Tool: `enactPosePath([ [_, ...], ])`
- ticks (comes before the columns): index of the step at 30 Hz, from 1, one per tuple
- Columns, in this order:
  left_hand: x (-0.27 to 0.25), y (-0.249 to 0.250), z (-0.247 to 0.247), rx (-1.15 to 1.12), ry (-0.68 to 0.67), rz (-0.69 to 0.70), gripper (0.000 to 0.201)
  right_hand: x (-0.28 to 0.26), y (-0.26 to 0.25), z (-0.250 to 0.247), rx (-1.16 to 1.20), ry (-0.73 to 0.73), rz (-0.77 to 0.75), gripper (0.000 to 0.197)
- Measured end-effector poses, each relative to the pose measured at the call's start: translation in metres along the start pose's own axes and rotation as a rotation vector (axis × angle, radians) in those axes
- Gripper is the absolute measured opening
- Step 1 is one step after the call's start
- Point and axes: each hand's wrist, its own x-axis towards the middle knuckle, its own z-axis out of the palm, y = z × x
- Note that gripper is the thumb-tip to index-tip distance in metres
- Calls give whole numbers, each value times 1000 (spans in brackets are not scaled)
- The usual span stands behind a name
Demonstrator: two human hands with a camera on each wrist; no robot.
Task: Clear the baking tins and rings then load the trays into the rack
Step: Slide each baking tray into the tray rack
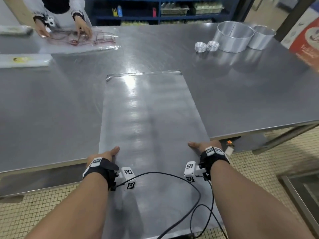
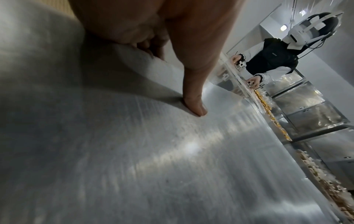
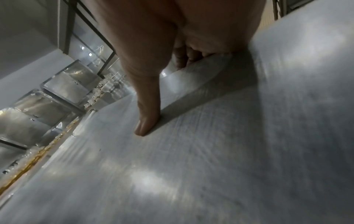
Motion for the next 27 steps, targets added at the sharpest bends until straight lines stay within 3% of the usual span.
enactPosePath([
  [2, 0, 5, -2, -58, 18, 23, 95, -3, 2, -4, 44, 6, 16, 94],
  [6, -19, 26, 1, -77, 46, 101, 66, -13, 7, -22, 143, 54, 21, 86],
  [9, -39, 43, 8, -84, 11, 127, 70, -17, 13, -41, 209, 94, 38, 84],
  [13, -44, 66, 35, -15, -73, 183, 70, -21, 30, -76, 305, 164, 84, 99],
  [15, -31, 80, 61, -5, -117, 239, 71, -25, 43, -101, 367, 208, 125, 77],
  [17, -60, 95, 80, 21, -158, 279, 77, -27, 61, -128, 437, 238, 155, 63],
  [19, -106, 110, 97, 31, -181, 357, 66, -30, 81, -157, 493, 287, 167, 68],
  [21, -150, 122, 114, 78, -200, 427, 56, -41, 100, -187, 538, 337, 179, 56],
  [25, -210, 138, 159, 113, -295, 524, 69, -58, 141, -249, 596, 468, 229, 65],
  [27, -241, 140, 180, 142, -344, 568, 77, -68, 164, -276, 613, 533, 229, 59],
])
